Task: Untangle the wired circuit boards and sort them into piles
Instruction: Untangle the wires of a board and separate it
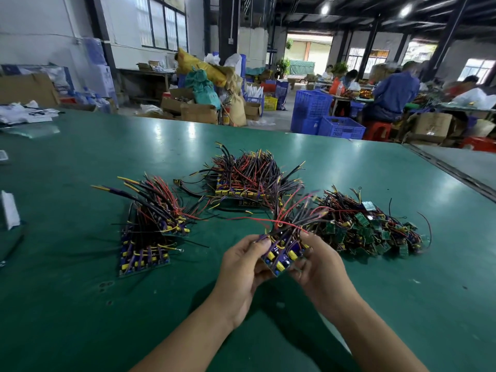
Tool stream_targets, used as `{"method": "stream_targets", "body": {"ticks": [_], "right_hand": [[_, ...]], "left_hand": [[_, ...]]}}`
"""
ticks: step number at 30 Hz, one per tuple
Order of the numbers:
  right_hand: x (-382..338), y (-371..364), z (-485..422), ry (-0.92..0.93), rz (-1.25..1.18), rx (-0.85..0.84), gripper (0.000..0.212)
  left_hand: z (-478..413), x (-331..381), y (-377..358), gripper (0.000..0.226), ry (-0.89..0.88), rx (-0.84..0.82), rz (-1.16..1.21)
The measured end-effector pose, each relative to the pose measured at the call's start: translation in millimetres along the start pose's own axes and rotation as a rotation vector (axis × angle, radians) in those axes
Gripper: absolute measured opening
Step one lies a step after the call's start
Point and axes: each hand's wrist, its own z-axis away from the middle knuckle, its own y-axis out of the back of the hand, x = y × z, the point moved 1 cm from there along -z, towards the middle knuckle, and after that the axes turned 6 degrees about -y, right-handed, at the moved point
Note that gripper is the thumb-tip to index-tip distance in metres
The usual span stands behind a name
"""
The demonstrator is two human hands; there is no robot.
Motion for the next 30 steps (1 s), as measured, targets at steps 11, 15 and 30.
{"method": "stream_targets", "body": {"ticks": [11, 15, 30], "right_hand": [[0.4, 1.6, 5.2, 0.105, -0.029, -0.124, 0.029], [4.9, -1.3, 6.5, 0.173, -0.004, -0.074, 0.023], [4.9, 6.2, 3.7, 0.181, 0.076, 0.061, 0.011]], "left_hand": [[0.5, 0.6, 1.8, 0.017, 0.073, 0.003, 0.032], [1.4, 0.6, 2.0, 0.032, 0.044, -0.024, -0.036], [1.7, -2.4, 0.6, 0.022, 0.060, -0.089, -0.122]]}}
